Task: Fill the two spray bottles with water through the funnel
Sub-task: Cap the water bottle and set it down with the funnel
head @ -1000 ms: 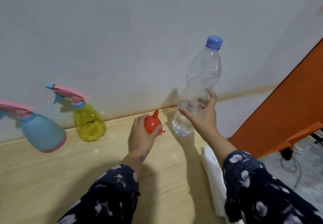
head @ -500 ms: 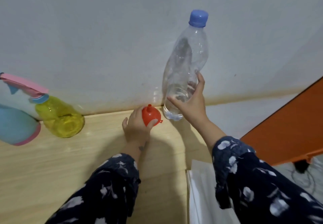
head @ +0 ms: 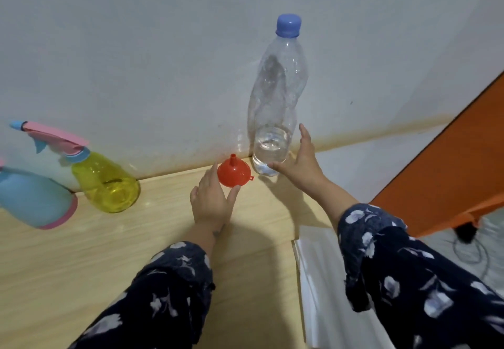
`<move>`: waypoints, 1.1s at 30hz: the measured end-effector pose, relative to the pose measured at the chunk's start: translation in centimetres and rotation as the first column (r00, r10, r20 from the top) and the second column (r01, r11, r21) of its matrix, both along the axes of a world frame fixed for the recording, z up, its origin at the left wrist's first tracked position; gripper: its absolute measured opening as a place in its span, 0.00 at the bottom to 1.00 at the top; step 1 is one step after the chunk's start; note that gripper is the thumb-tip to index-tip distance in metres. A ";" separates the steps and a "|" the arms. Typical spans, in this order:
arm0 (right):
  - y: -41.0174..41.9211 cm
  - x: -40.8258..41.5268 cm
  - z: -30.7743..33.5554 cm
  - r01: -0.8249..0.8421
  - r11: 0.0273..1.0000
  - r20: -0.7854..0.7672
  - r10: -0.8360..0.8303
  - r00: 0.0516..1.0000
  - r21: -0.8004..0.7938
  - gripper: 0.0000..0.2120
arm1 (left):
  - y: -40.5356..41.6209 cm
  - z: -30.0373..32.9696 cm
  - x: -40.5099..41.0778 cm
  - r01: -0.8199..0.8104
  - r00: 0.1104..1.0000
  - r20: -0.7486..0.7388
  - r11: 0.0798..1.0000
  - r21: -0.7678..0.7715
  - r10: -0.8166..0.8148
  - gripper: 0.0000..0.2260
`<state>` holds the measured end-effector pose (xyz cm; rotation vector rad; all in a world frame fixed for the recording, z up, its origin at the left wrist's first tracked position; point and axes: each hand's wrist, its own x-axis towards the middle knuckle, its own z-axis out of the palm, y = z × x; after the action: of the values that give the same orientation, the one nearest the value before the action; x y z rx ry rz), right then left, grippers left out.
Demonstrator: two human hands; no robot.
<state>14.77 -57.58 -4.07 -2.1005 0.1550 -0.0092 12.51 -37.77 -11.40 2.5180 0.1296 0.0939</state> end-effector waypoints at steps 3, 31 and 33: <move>-0.7 -3.6 -0.1 -0.027 0.981 -0.139 0.000 0.990 -0.194 0.37 | -0.1 0.8 -2.3 0.102 0.995 0.001 0.994 0.043 -0.102 0.27; -1.0 -28.9 -5.3 0.125 0.734 -0.065 -0.224 0.972 -0.667 0.18 | -6.1 0.1 -18.9 0.719 0.694 -0.147 0.677 0.156 -0.704 0.22; -1.2 -28.6 -5.3 0.128 0.756 -0.083 -0.235 0.969 -0.641 0.24 | -6.0 0.0 -18.9 0.717 0.697 -0.160 0.676 0.170 -0.699 0.23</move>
<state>-13.87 -58.77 -9.41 -2.7595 0.5176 -0.0124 -6.41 -43.81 -11.38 2.6020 -0.8873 -0.3351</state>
